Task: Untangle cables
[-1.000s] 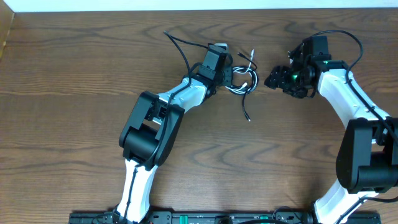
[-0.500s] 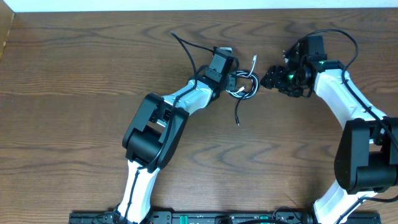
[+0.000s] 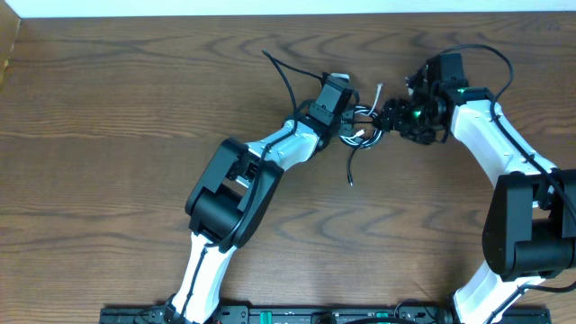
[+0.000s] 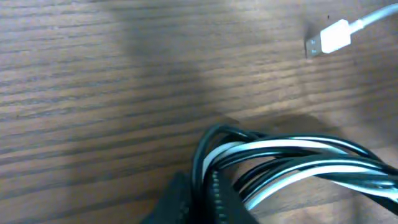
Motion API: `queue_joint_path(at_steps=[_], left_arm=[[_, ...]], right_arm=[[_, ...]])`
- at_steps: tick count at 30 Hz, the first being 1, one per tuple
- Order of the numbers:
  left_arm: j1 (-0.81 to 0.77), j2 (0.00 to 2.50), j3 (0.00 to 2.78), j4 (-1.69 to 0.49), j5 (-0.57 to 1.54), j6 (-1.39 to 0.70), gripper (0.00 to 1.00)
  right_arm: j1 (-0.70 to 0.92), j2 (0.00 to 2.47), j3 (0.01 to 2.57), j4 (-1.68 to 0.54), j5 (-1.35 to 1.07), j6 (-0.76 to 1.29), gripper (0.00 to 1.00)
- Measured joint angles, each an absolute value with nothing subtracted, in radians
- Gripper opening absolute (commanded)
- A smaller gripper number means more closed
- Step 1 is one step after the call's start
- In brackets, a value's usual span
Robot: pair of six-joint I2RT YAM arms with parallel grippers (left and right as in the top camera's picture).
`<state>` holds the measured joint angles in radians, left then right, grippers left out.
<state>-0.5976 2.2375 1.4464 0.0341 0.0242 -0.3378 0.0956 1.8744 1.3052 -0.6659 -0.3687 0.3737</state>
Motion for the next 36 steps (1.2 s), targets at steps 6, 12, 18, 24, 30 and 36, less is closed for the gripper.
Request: queue_joint_path(at_steps=[6, 12, 18, 24, 30, 36], left_arm=[[-0.596, 2.23, 1.446, 0.015, 0.031, -0.346, 0.07], [-0.596, 2.109, 1.422, -0.159, 0.066, -0.347, 0.07], [-0.589, 1.906, 1.416, -0.206, 0.202, -0.332, 0.07], [-0.549, 1.825, 1.416, -0.206, 0.386, -0.316, 0.07], [-0.49, 1.831, 1.416, -0.211, 0.518, -0.316, 0.07], [-0.465, 1.831, 1.416, -0.208, 0.591, -0.316, 0.07]], right_arm=[[0.096, 1.874, 1.305, -0.668, -0.326, 0.385, 0.74], [0.096, 1.874, 1.305, -0.628, -0.334, 0.359, 0.74], [0.096, 1.874, 1.305, -0.548, -0.426, 0.331, 0.75], [0.096, 1.874, 1.305, -0.512, -0.518, 0.306, 0.76], [0.096, 1.874, 1.305, -0.512, -0.556, 0.295, 0.77], [0.096, 1.874, 1.305, -0.47, -0.627, 0.291, 0.76]])
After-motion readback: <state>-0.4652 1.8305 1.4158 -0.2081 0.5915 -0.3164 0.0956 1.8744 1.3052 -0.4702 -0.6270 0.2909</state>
